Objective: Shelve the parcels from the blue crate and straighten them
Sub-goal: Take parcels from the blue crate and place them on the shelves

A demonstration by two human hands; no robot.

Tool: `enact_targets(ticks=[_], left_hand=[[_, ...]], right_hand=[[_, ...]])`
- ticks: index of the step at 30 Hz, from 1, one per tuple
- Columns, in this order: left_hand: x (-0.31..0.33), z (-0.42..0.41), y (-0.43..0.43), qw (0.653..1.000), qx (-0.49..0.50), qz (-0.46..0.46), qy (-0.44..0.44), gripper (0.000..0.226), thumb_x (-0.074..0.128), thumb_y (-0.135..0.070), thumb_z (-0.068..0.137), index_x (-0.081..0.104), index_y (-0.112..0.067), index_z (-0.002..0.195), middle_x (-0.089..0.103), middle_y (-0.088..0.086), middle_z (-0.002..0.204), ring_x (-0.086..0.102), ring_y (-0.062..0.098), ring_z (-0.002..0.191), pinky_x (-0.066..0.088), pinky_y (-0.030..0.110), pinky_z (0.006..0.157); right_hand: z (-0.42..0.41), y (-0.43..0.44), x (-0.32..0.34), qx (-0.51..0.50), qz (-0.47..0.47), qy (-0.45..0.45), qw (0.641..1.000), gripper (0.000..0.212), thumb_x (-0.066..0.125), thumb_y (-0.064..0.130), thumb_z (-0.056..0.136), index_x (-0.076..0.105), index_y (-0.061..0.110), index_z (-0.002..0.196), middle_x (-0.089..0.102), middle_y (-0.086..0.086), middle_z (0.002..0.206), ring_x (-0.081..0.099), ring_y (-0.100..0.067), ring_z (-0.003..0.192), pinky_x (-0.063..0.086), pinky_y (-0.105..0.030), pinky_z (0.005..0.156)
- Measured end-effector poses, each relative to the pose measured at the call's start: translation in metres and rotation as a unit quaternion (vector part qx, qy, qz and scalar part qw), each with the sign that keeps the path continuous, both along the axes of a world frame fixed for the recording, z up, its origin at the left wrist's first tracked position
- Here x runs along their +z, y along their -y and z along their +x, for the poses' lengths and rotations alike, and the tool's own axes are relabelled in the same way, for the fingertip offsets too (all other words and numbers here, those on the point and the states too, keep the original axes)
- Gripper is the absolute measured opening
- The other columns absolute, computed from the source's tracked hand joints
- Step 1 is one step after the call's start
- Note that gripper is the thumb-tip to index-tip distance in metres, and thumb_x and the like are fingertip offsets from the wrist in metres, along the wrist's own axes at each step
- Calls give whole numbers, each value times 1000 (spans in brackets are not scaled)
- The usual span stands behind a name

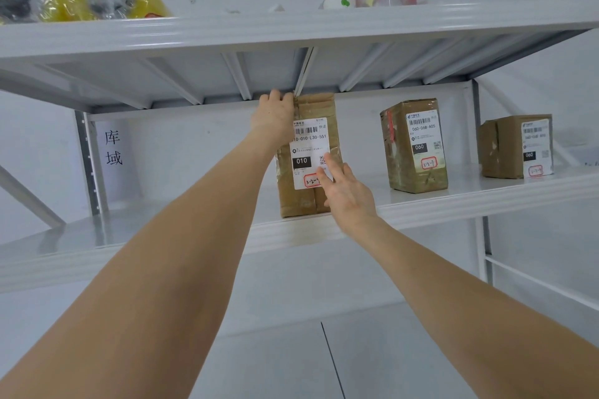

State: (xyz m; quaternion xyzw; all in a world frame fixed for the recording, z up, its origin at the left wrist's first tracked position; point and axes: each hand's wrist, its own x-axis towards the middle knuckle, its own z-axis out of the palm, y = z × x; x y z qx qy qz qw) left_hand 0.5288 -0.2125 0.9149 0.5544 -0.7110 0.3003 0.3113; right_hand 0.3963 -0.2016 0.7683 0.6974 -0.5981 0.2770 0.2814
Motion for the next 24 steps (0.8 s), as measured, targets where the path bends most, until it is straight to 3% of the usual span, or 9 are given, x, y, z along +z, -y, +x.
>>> enact_targets(ticks=[24], left_hand=[[1, 9, 60, 1000, -9, 19, 2, 73, 69, -13, 82, 30, -15, 144, 35, 9, 138, 33, 26, 130, 43, 38, 97]], right_hand=[[7, 39, 17, 17, 47, 20, 999, 65, 55, -1, 91, 29, 15, 148, -2, -1, 160, 35, -26, 131, 48, -39, 97]])
